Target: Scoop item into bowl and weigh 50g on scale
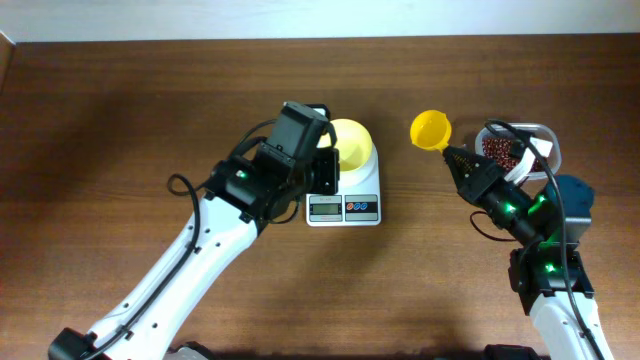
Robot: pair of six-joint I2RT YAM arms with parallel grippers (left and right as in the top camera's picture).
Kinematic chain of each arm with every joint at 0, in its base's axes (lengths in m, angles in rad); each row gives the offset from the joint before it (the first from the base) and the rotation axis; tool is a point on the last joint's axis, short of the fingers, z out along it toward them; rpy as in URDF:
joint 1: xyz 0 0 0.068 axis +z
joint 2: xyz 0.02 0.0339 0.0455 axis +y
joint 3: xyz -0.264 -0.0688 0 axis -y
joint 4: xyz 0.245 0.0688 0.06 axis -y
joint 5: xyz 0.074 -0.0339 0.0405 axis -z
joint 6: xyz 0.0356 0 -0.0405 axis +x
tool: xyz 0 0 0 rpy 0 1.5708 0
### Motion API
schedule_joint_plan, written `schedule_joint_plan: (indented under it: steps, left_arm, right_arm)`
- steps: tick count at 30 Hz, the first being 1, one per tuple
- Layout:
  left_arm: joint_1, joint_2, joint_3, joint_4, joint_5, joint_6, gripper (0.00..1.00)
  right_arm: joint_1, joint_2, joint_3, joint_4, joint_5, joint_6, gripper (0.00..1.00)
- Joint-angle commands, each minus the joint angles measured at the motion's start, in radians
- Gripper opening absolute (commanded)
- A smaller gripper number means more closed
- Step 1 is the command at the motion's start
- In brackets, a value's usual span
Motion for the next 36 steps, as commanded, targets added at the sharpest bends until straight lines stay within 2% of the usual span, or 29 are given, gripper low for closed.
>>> schedule_joint_plan:
  steps: [1,5,7,9,13,16,24,31,36]
  left_arm:
    - [-0.031,0.008,0.029,0.003,-0.042,0.041,0.00]
    - [-0.031,0.008,0.029,0.030,-0.042,0.041,0.00]
    - [-0.031,0.008,0.029,0.005,0.007,0.042,0.00]
    - [-0.043,0.013,0.014,-0.002,0.002,0.126,0.00]
    - [-0.129,0.077,-0.068,0.004,-0.010,0.368,0.00]
    - [-0.157,0.164,-0.068,0.010,-0.111,0.377,0.00]
    - [-0.157,0.358,-0.068,0.077,-0.107,0.377,0.00]
    - [-0.158,0.411,-0.068,0.177,-0.106,0.377,0.00]
    - [-0.160,0.434,-0.068,0.177,-0.107,0.388,0.00]
  right_arm:
    - [-0.007,-0.010,0.014,0.005,0.050,0.001,0.04]
    - [-0.007,-0.008,0.014,0.004,0.050,0.001,0.04]
    - [-0.007,-0.008,0.014,0.004,0.054,0.001,0.04]
    - [-0.006,-0.008,0.014,0.004,0.062,0.001,0.04]
    - [-0.006,-0.008,0.014,0.004,0.062,0.001,0.04]
    - [-0.006,-0.008,0.014,0.004,0.061,0.001,0.04]
    - [-0.006,0.017,0.014,0.004,0.061,0.001,0.04]
    - [-0.006,0.017,0.014,0.004,0.061,0.001,0.04]
    - [-0.006,0.017,0.014,0.004,0.061,0.001,0.04]
